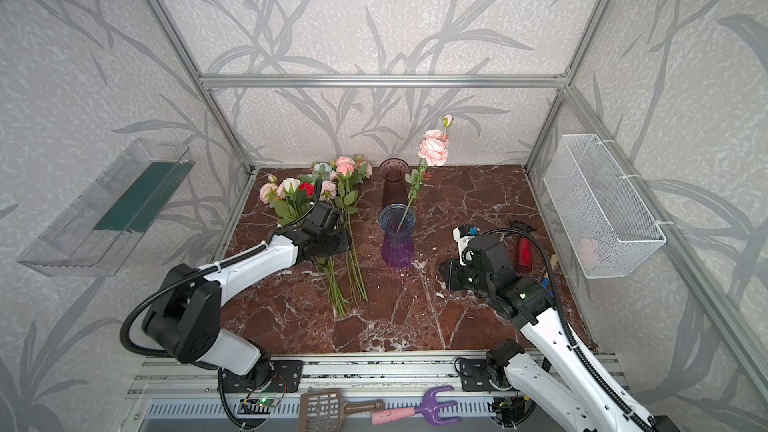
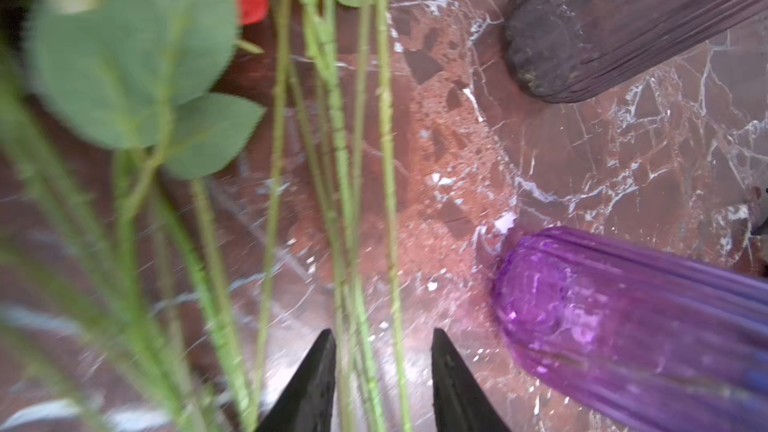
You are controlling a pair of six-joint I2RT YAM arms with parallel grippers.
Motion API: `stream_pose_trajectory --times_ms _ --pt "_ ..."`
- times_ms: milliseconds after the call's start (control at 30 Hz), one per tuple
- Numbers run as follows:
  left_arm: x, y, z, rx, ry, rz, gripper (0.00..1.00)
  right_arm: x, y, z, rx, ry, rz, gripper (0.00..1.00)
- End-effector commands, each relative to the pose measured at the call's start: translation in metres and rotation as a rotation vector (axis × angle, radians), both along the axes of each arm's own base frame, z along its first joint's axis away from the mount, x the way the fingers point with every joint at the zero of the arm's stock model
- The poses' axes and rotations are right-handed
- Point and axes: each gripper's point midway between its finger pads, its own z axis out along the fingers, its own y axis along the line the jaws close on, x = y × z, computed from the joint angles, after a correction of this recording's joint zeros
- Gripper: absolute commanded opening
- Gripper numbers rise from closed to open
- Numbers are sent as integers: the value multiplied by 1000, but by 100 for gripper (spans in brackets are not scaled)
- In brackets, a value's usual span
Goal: Arrange the flowers into the vase
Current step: 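Withdraw the left gripper back to the rose bunch stems, then close the left gripper on a pink rose stem and lift it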
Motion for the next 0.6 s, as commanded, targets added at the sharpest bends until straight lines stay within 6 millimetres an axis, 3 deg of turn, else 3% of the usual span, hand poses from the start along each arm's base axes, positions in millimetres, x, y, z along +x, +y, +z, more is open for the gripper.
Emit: stream_pose_trajectory --times_ms 0,367,467,567 --pt "5 -9 -7 -8 58 -19 35 3 2 -1 7 0 -1 21" --pt "3 -24 -47 -42 144 -49 34 1 -2 -3 1 -3 -15 21" --pt "2 -28 -49 -66 144 -66 25 0 -2 -1 6 -3 -13 21" --pt "4 -31 -38 -83 114 -82 15 -1 -3 3 9 -9 -14 21"
